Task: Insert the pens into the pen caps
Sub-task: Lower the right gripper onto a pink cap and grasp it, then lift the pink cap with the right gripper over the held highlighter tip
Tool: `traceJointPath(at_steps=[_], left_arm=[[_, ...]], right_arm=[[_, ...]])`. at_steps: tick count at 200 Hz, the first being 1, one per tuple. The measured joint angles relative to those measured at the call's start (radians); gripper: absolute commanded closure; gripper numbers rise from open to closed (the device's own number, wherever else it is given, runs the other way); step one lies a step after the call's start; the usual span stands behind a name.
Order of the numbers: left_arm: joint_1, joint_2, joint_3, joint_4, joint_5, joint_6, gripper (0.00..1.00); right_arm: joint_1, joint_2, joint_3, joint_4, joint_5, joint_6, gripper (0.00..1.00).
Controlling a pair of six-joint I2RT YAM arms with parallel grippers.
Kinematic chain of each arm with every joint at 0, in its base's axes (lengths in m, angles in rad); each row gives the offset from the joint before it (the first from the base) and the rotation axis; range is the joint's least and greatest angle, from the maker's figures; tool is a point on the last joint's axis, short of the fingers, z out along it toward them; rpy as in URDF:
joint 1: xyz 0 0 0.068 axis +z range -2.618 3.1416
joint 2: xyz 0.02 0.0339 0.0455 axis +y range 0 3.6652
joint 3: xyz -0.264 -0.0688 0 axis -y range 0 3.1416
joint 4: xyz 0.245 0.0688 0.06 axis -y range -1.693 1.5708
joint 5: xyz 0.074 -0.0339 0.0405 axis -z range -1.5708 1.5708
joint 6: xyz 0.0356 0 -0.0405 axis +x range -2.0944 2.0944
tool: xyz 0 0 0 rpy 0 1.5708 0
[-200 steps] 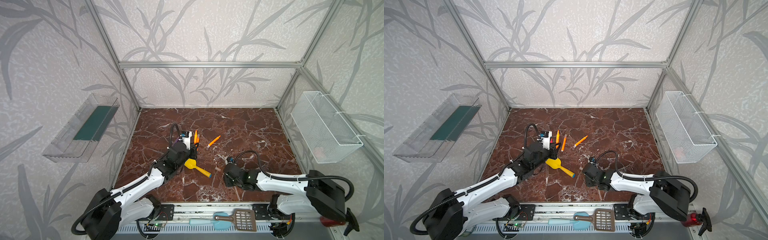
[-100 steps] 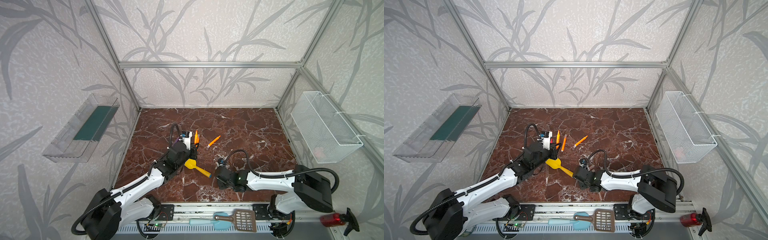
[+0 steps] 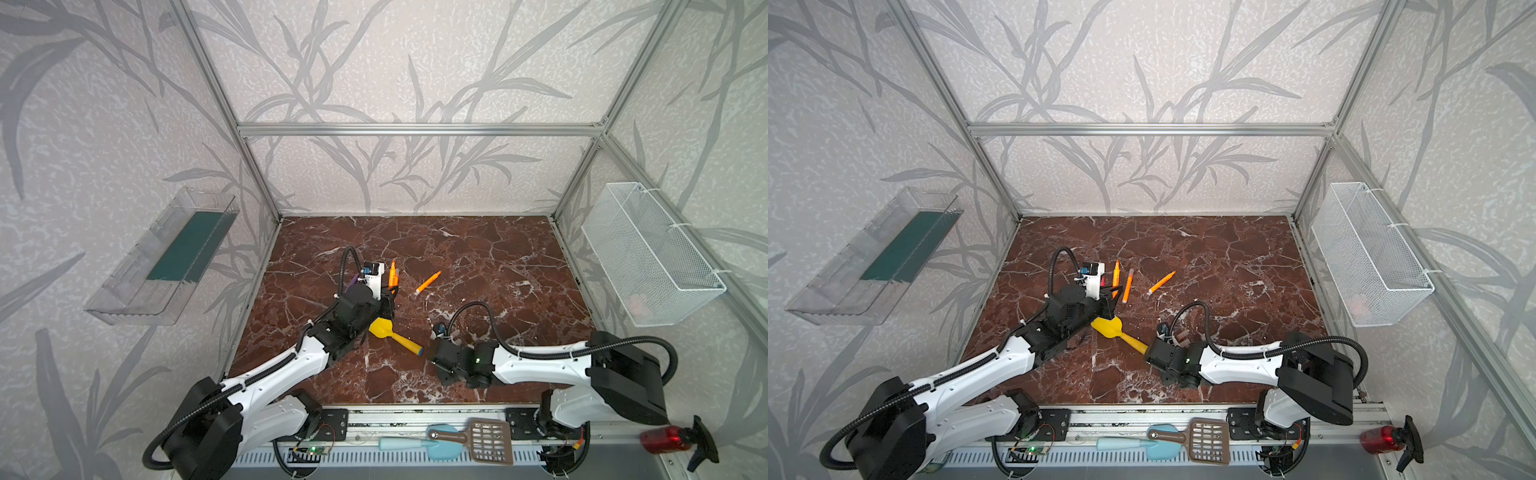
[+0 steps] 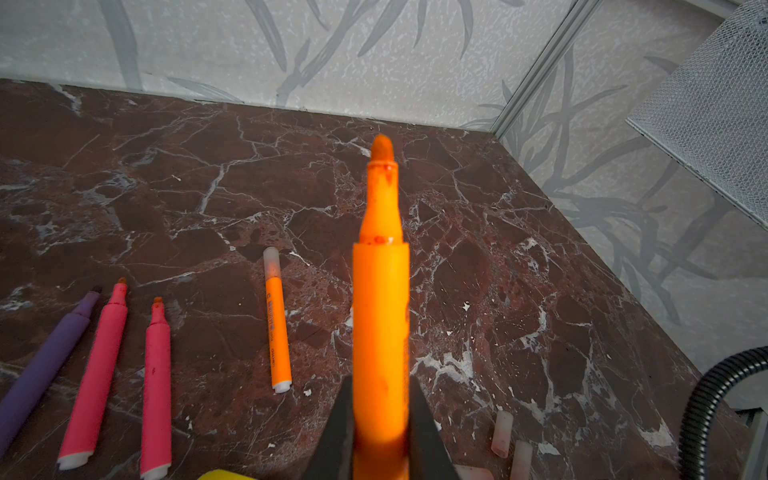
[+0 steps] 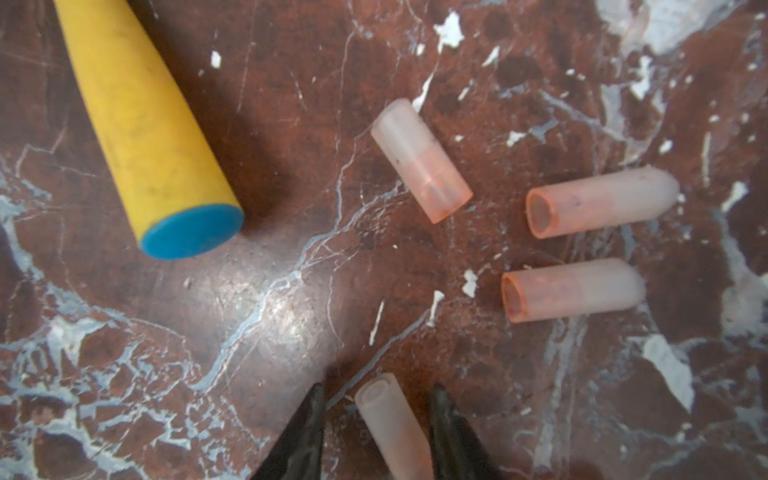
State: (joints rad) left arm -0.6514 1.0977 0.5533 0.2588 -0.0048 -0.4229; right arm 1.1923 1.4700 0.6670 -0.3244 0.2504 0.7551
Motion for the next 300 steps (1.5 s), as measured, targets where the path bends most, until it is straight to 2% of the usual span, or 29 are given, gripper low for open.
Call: traceJointPath(at_steps=[68,149,184,221,237,300], left_arm=[[0.000,0.005,0.000,-0.001,0.000,0.000,1.00],[0.000,0.006,0.000,-0.001,0.003,0.000,1.00],[0.000,0.010,0.000,-0.002,0.007,-0.001,1.00],[0.000,0.010,0.000,0.001,0.026,-0.001,1.00],[0.000,0.010,0.000,0.005,0.036,-0.001,1.00],[-0.009,0.056,0.001,0.062,0.181,0.003,1.00]], right_arm=[[0.009,0.006,0.003,-0.003,0.008,0.005,0.80],[0.011,-0.002,0.003,-0.011,0.042,0.041,0.90],[-0.007,-0.139,-0.003,-0.019,0.076,0.037,0.92],[-0.112,-0.372,-0.005,0.031,0.095,-0.005,0.97],[-0.172,-0.429,0.006,0.047,0.095,-0.024,0.97],[-0.393,-0.422,0.131,0.184,-0.028,-0.060,1.00]])
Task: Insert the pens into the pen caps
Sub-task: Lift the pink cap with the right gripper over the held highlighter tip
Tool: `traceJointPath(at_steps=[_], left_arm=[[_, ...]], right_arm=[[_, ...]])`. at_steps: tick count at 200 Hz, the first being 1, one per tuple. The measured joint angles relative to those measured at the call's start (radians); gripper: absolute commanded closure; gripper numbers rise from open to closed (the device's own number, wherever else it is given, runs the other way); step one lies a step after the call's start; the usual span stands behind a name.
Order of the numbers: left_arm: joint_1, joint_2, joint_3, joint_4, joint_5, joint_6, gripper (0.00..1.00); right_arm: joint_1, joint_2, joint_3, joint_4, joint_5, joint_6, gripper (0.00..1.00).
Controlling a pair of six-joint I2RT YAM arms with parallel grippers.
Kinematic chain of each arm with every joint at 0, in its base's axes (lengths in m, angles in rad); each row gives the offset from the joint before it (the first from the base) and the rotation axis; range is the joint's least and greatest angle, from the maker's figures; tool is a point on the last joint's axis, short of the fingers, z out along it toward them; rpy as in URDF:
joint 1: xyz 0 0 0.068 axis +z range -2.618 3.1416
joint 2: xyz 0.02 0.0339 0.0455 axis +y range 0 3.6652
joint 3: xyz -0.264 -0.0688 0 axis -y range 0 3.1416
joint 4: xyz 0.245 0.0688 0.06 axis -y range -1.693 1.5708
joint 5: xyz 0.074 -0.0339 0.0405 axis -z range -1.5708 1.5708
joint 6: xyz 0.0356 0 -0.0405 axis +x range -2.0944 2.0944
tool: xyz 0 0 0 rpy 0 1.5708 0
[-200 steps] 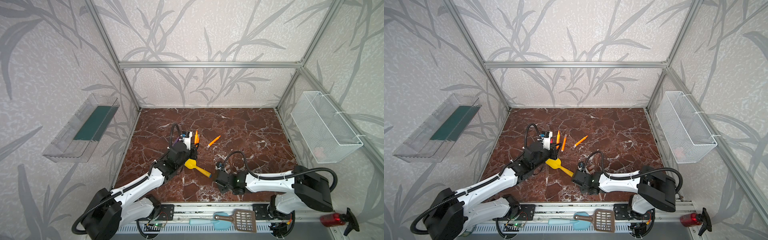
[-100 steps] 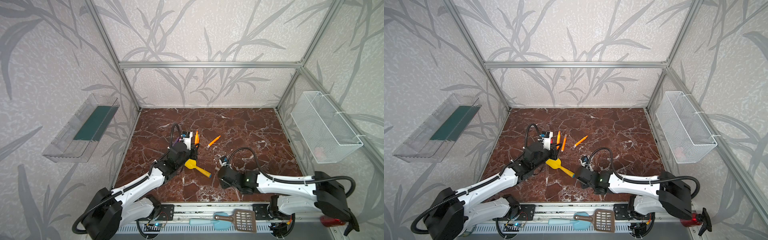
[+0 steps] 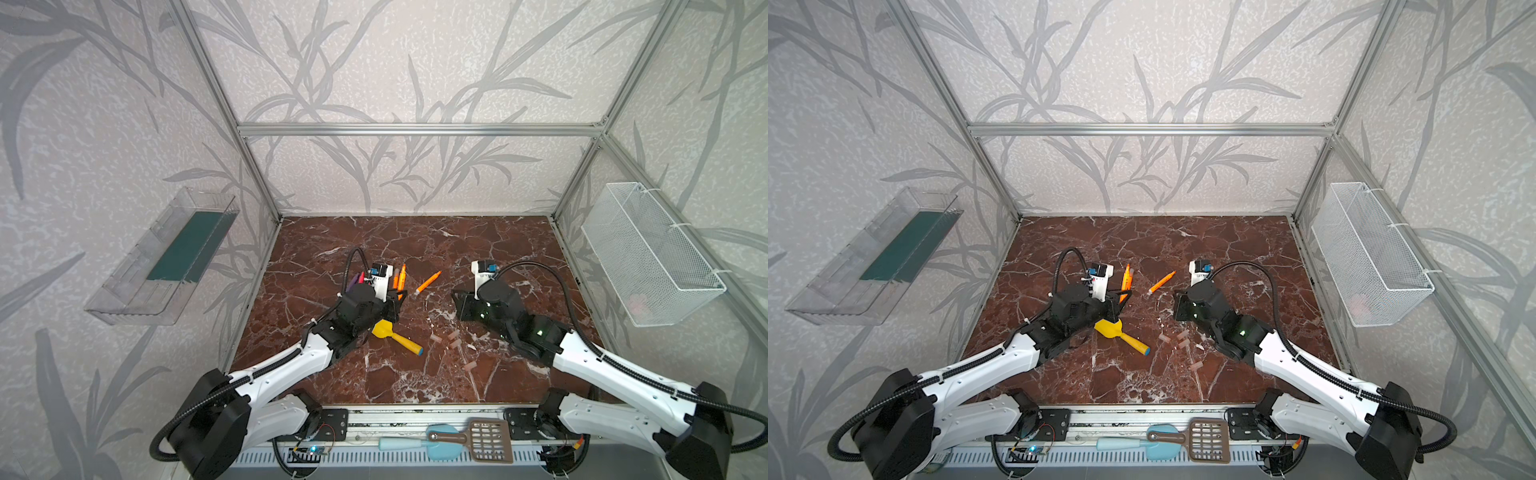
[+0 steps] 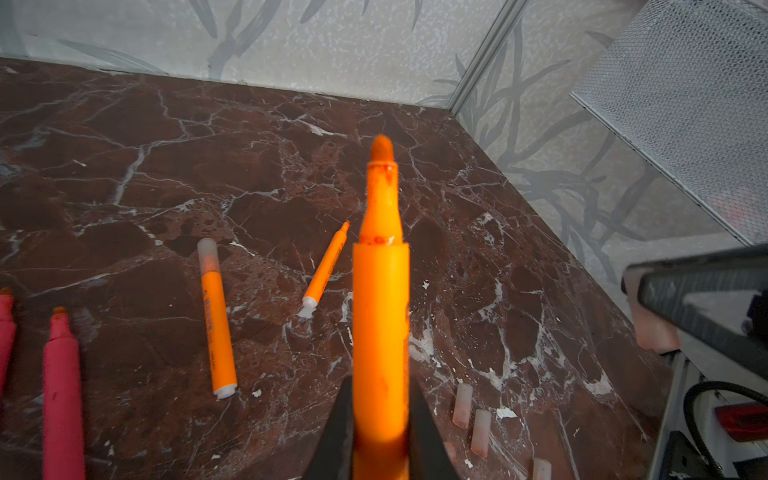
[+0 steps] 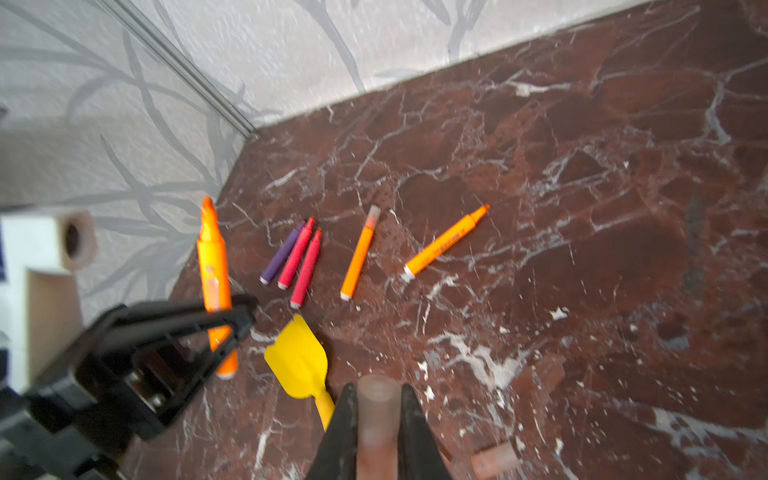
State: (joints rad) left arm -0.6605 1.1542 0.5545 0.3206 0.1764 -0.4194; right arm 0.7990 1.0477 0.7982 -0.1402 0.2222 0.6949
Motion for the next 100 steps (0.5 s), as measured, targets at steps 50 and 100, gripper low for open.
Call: traceJointPath(at_steps=[50,100], left_arm=[[-0.039,0.047,0.002,0.067,0.126,0.001,1.00],[-0.049,0.073,0.007,0.107,0.185,-0.001,1.00]], right_arm=[[-0.051,0.021,0.008,0.163,-0.029,0.000,1.00],[-0.055,0.171,0.095,0.285,-0.080,0.001,1.00]])
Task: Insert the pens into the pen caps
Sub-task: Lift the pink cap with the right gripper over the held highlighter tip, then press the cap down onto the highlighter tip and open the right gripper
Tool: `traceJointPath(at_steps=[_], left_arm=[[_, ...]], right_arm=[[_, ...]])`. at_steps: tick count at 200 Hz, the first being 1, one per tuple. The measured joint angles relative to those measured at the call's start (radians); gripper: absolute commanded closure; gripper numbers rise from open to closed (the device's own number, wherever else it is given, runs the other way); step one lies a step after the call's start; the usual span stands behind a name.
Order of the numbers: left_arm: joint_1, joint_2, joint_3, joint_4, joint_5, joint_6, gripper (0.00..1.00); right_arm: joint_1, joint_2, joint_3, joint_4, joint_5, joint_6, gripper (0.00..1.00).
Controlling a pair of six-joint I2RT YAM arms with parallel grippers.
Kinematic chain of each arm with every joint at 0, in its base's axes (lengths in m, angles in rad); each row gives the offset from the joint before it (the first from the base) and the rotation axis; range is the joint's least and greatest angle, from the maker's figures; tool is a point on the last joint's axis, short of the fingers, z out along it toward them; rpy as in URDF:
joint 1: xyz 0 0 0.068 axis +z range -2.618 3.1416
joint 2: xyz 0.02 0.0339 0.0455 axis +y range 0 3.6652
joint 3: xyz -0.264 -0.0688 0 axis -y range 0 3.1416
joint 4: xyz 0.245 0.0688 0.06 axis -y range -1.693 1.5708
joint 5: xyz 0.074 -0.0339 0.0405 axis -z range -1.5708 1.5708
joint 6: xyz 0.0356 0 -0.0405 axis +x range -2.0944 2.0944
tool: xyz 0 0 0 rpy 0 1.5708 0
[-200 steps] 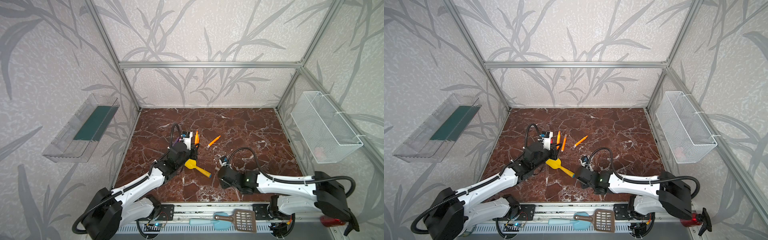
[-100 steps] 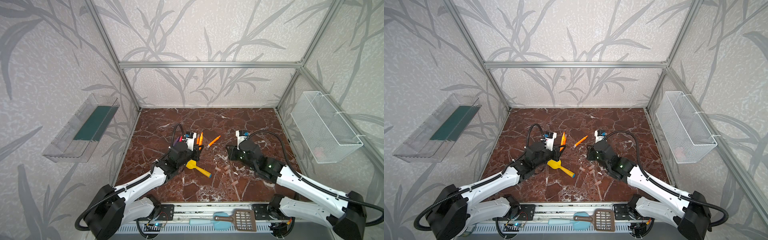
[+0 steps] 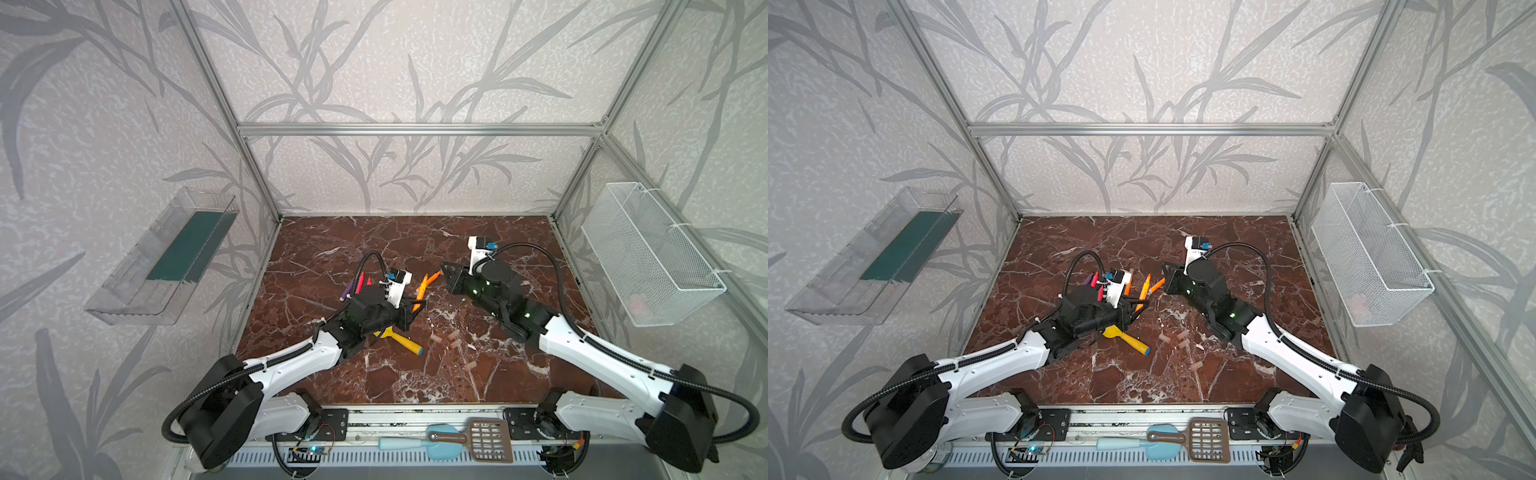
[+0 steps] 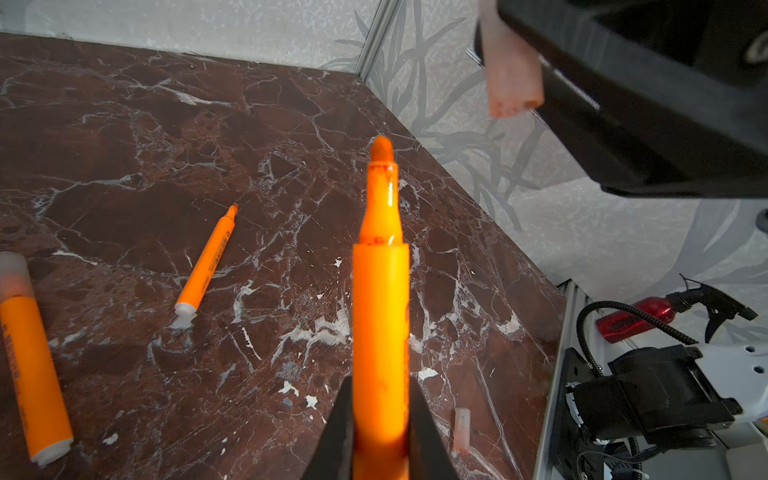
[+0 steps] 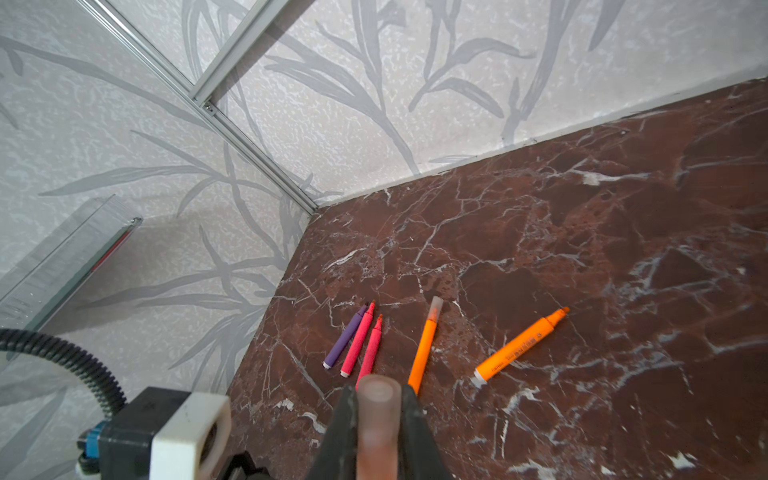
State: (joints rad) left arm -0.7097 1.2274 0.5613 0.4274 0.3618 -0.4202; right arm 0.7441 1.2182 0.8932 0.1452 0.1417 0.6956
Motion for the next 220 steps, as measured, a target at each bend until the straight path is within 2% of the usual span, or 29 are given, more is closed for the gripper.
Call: traceJointPath(at_steps=[63,187,220], left_arm=[[0.000,-0.001,0.001,0.024,0.004,-0.005,1.00],[0.000,-0.022,0.001,0.034,-0.020,-0.021,1.00],[0.003,-0.024,-0.001,0.018,-0.026,-0.026,1.00]], right_arm=[[0.000,0.134,0.037,0.096,-0.090,0.014,1.00],[0.010,0.138,0.034,0.142,-0.108,0.041,1.00],[0.034,0.122,-0.022,0.182,-0.116,0.065,1.00]])
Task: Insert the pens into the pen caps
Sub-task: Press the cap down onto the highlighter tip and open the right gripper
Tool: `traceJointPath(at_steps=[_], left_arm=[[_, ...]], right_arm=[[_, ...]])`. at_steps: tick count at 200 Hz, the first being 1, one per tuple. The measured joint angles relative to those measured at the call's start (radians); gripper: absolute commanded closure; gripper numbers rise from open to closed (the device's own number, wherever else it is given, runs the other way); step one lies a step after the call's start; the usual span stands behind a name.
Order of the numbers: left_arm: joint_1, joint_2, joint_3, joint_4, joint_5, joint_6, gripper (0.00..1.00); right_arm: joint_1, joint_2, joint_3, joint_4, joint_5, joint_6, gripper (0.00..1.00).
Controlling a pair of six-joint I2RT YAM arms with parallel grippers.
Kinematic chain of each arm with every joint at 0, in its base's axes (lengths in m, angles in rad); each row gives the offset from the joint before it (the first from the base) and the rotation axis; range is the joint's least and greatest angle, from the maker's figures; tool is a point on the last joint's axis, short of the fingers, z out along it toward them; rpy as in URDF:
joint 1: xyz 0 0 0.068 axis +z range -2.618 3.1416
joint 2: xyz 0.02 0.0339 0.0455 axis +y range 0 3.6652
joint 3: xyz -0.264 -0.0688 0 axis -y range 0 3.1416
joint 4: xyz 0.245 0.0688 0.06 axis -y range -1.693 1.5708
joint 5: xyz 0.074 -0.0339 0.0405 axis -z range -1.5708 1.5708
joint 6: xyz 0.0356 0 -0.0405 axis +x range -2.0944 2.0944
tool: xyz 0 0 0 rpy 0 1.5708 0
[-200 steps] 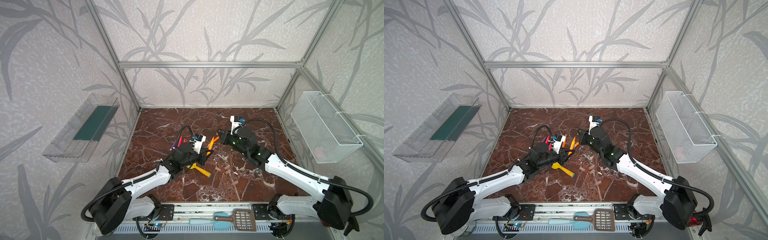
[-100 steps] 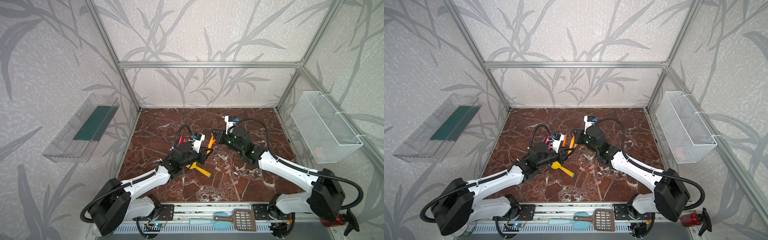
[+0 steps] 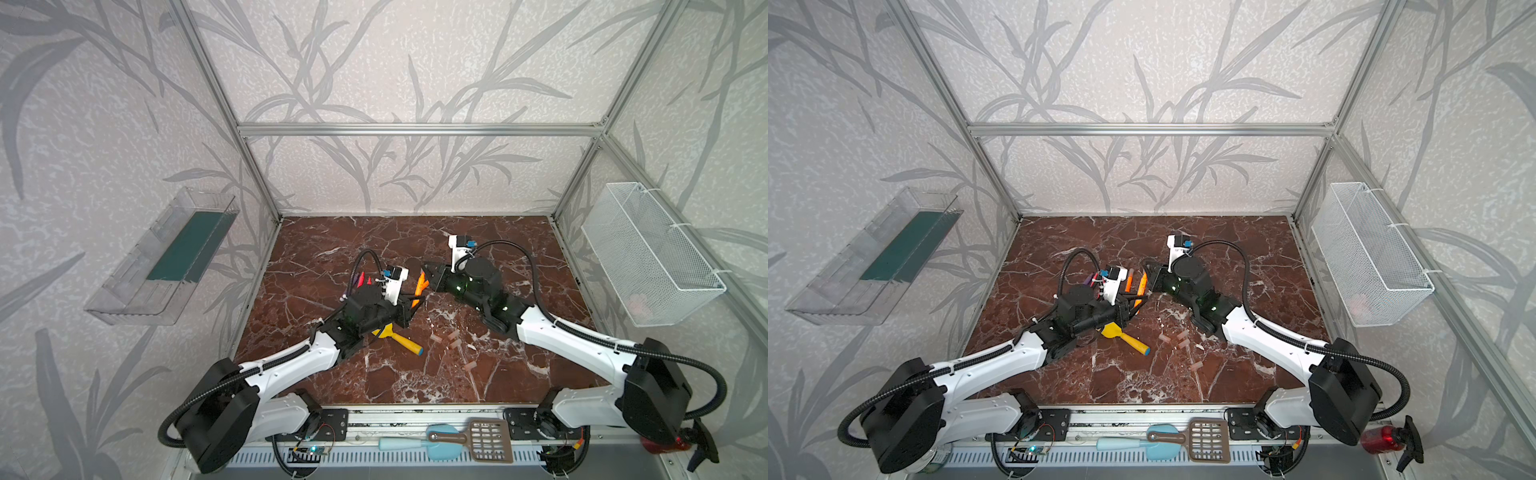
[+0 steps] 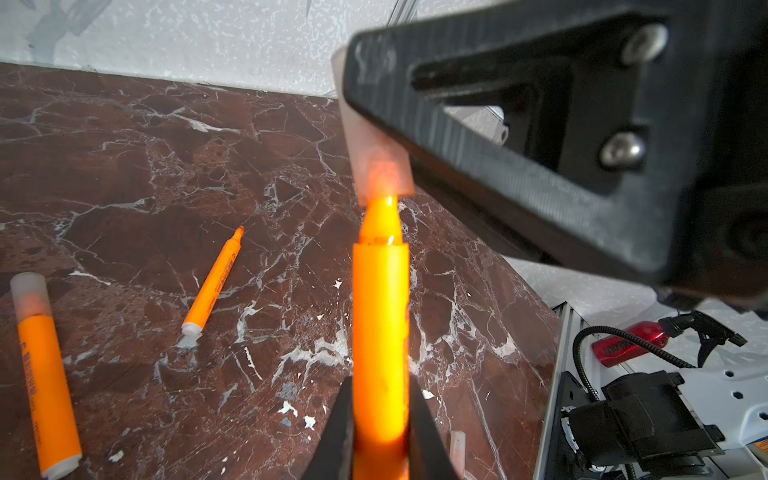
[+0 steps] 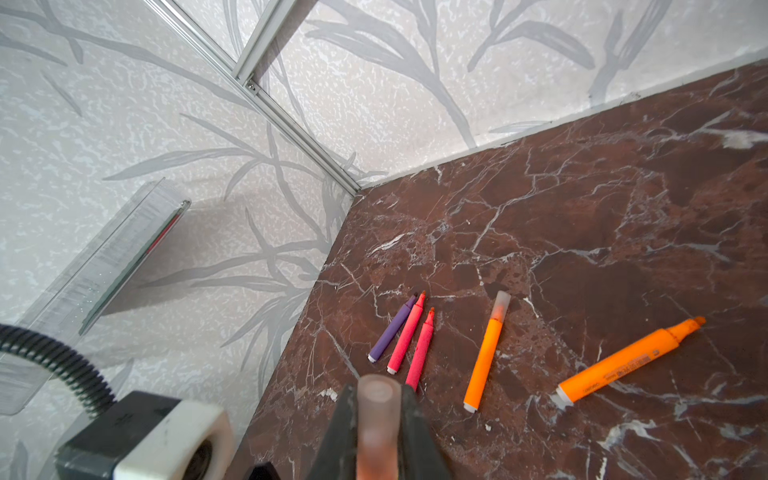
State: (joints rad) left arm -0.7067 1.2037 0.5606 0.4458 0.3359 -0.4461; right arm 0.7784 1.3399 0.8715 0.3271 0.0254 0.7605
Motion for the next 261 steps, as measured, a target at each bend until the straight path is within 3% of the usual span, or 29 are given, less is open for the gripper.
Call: traceJointPath(at_steps=[115,211,261], left_arm=[[0.036,0.000,-0.065,0.092,0.137,-0.090,1.00],[0.047,0.000,-0.072,0.167,0.177,-0.107,1.00],[0.047,0.000,-0.072,0.180,0.169,-0.105,1.00]], right_arm=[[0.028,-0.034,-0.106,0.104,0.013,0.056,1.00],[0.070,-0.099,-0.179,0.098,0.018,0.061,0.59],[0.072,-0.141,-0.204,0.067,0.028,0.058,0.57]])
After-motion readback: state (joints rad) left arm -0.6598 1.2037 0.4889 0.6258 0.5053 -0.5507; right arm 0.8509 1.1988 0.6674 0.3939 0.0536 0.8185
